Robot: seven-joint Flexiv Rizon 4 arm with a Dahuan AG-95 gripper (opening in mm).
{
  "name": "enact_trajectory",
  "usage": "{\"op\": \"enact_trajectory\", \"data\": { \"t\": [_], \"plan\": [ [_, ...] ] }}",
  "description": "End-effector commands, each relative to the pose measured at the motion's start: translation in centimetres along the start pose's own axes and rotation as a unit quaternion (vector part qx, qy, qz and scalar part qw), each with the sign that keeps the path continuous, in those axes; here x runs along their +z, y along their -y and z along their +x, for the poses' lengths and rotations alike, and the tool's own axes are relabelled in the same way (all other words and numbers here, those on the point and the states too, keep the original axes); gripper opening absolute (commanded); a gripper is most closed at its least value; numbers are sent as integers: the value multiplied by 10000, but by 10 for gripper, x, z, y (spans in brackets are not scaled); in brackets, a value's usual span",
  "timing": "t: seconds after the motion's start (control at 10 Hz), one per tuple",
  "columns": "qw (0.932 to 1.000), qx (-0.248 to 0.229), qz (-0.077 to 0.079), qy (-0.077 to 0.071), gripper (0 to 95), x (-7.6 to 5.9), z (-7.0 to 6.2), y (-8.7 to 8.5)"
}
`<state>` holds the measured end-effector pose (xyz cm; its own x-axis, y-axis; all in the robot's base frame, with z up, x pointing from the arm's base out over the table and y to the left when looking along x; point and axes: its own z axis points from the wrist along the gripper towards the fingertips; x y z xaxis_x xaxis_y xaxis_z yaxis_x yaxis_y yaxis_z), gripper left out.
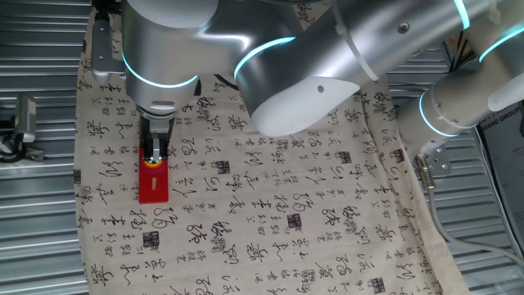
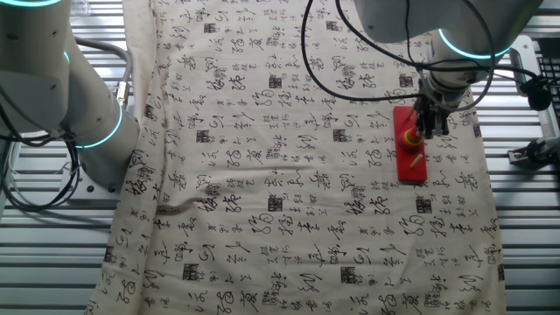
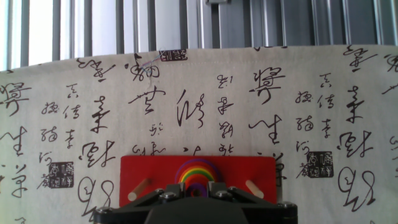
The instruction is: Take out one Hanoi block and throw it aside
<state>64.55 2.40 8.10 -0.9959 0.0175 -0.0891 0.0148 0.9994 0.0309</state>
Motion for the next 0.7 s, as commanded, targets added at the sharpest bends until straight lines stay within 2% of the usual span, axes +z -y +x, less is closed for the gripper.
{"op": "enact_trajectory", "data": {
  "t": [0.1,0.7],
  "plan": [
    [10000,5,3,1,0,-1,0,0],
    [10000,8,-1,11,0,-4,1,0]
  ]
}}
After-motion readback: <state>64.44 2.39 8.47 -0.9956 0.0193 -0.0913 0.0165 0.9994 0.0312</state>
